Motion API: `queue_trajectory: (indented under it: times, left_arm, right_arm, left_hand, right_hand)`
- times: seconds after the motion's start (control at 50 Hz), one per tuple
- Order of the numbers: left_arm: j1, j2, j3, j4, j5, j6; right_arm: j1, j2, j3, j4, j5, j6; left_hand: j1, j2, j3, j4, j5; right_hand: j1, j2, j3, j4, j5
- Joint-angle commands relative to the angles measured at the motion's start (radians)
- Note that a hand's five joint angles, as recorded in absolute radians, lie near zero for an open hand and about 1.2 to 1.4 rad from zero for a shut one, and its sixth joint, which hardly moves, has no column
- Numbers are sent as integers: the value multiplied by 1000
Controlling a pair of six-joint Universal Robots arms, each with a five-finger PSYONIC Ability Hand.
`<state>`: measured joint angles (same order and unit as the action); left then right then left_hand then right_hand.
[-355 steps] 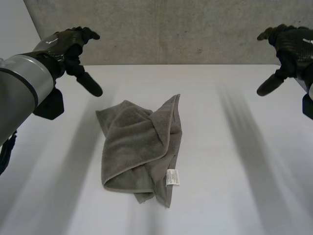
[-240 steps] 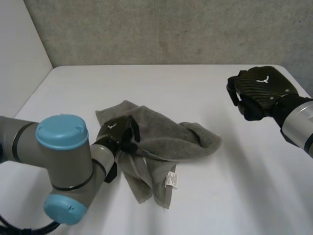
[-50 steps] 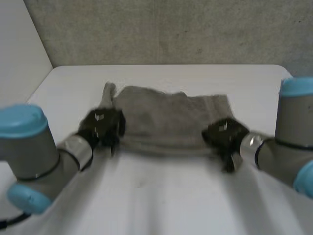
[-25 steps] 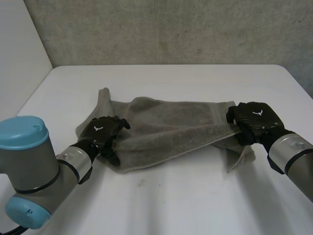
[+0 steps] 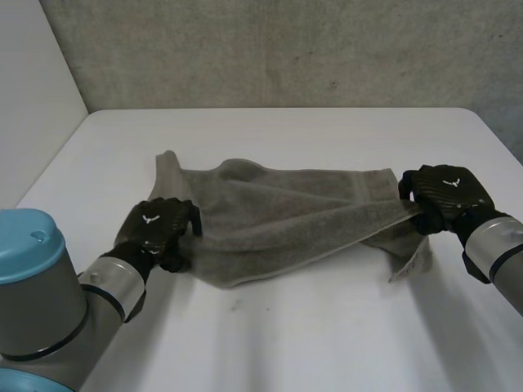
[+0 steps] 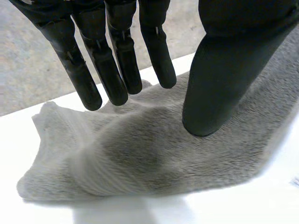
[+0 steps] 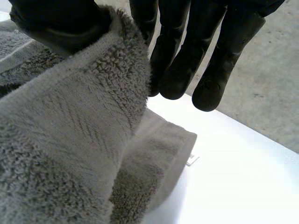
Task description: Fold the towel.
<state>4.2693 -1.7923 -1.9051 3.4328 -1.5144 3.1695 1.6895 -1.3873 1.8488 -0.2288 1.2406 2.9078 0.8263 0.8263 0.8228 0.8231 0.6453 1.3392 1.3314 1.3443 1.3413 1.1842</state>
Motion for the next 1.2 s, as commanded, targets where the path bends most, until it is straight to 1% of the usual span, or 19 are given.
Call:
queue_trajectory:
  times: [0.02,0.16,0.34,0.38,0.4,0.42,0.44,0.58,0.62,0.68,0.72,0.78,0.86,0.9,0.96,1.0,1.02,1.1,1.2]
  left_arm:
    - [32,-1,9,5,10,1]
    - [35,-123,69,20,8,1]
    - [35,-293,213,19,8,3]
    - [35,-317,238,16,8,3]
    - [35,-326,254,8,8,3]
    - [35,-326,255,8,8,3]
    - [37,-326,262,-1,8,1]
    - [75,-70,199,-92,13,-8]
    - [63,75,170,-159,45,-14]
    - [60,163,158,-198,71,-20]
    - [69,316,132,-262,134,-37]
    - [76,396,123,-284,178,-45]
    - [89,390,120,-282,188,-43]
    - [99,373,116,-279,191,-37]
    - [124,237,132,-244,192,-29]
    - [151,57,184,-187,192,-26]
    - [152,56,184,-187,192,-26]
    - [161,-204,341,-139,186,-29]
    - [161,-398,506,-136,184,-31]
  right_arm:
    - [-1,30,-7,5,-7,-2]
    - [9,45,-3,9,-12,-4]
    - [9,48,-2,9,-13,-4]
    - [9,51,-3,9,-13,-4]
    - [9,51,-3,9,-13,-4]
    - [9,51,-3,9,-13,-4]
    - [9,51,-5,11,-13,-4]
    - [7,45,-7,13,-13,-4]
    - [7,42,-8,13,-13,-2]
    - [6,37,-14,16,-13,-1]
    - [7,34,-17,20,-12,-1]
    - [4,10,-19,26,-13,-1]
    - [2,-6,-19,31,-15,-1]
    - [6,-6,-19,31,-15,-1]
    - [7,1,-17,31,-16,-4]
    - [9,4,-17,31,-16,-9]
    - [9,8,-17,31,-15,-18]
    - [9,24,-17,31,-13,-44]
    - [9,57,-17,31,-10,-67]
  left_hand:
    - [-48,-48,-44,-45,-41]
    - [-269,-269,-265,-266,-262]
    - [-255,-255,-251,-252,-248]
    - [-181,-181,-178,-178,-175]
    - [89,89,93,92,96]
    - [92,92,95,95,98]
    - [565,565,569,568,572]
    - [570,570,573,573,576]
    - [570,570,573,573,576]
    - [570,570,573,573,576]
    - [570,570,573,573,576]
    - [570,570,573,573,576]
    - [570,570,573,573,576]
    - [570,570,573,573,576]
    - [570,570,573,573,576]
    - [570,570,573,573,576]
    - [570,570,573,573,576]
    - [570,570,573,573,576]
    - [570,570,573,573,576]
  right_hand:
    - [57,65,52,55,38]
    - [57,65,52,55,38]
    - [57,65,52,55,38]
    - [57,65,52,55,38]
    - [57,65,52,55,38]
    - [57,65,52,55,38]
    - [57,65,52,55,38]
    - [57,65,52,55,38]
    - [57,65,52,55,38]
    - [57,65,52,55,38]
    - [57,65,52,55,38]
    - [57,65,52,55,38]
    - [57,65,52,55,38]
    - [57,65,52,55,38]
    - [57,65,52,55,38]
    - [57,65,52,55,38]
    - [57,65,52,55,38]
    - [57,65,52,55,38]
    - [57,65,52,55,38]
